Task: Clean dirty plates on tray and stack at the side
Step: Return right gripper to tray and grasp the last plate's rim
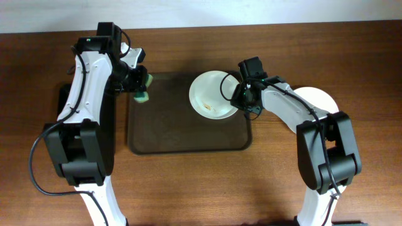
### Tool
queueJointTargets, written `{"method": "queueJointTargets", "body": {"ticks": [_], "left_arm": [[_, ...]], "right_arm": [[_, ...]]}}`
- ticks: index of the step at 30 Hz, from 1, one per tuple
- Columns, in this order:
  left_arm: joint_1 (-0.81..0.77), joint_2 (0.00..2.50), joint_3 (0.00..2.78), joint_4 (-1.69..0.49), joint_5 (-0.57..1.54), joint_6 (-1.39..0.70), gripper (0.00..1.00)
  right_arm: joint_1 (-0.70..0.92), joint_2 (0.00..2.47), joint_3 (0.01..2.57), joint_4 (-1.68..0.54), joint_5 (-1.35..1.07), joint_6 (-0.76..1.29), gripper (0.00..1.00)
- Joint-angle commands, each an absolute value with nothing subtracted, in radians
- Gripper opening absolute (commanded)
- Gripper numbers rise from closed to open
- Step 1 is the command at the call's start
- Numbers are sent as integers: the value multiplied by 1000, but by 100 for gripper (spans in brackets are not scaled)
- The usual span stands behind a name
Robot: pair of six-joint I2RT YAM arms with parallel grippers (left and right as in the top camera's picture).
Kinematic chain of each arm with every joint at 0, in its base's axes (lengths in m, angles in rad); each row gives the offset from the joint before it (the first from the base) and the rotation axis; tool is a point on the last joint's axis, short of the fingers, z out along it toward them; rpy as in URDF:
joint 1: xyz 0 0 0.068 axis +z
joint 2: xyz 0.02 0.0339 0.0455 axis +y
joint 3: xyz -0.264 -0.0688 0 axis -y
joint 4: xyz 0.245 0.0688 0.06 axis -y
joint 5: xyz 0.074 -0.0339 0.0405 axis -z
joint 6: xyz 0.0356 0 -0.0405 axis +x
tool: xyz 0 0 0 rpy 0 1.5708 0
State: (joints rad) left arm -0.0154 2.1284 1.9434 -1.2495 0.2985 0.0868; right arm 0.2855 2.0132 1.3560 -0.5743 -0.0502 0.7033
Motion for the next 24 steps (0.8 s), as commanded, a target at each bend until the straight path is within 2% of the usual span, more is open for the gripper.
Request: {"method": "queueJointTargets", "body": {"ticks": [1, 8, 10, 11, 13, 14, 19, 24], "left_arm": [[-13, 2132, 1964, -1253, 299, 102, 1], [-13, 2132, 1964, -1249, 299, 102, 1], [-13, 2132, 1964, -1249, 299, 103, 1], [-13, 2132, 1964, -1249, 299, 103, 1], [-13, 2132, 1964, -1250, 299, 103, 1], [-13, 2132, 1964, -1249, 299, 103, 1], [-13, 2132, 1964, -1246, 299, 103, 1], [-13, 2132, 1964, -1246, 299, 102, 1]], "right_arm": [[322, 2023, 1362, -611, -56, 705, 4], [473, 2022, 1362, -716, -110, 704, 4], [498, 2019, 1364, -722, -136, 681, 9], [504, 2012, 1373, -722, -149, 636, 15], [490, 1991, 1440, -744, -150, 466, 37], [483, 1990, 1476, -765, -150, 411, 40], [437, 2004, 1693, -832, -150, 45, 46], [458, 2125, 1827, -875, -191, -187, 49]]}}
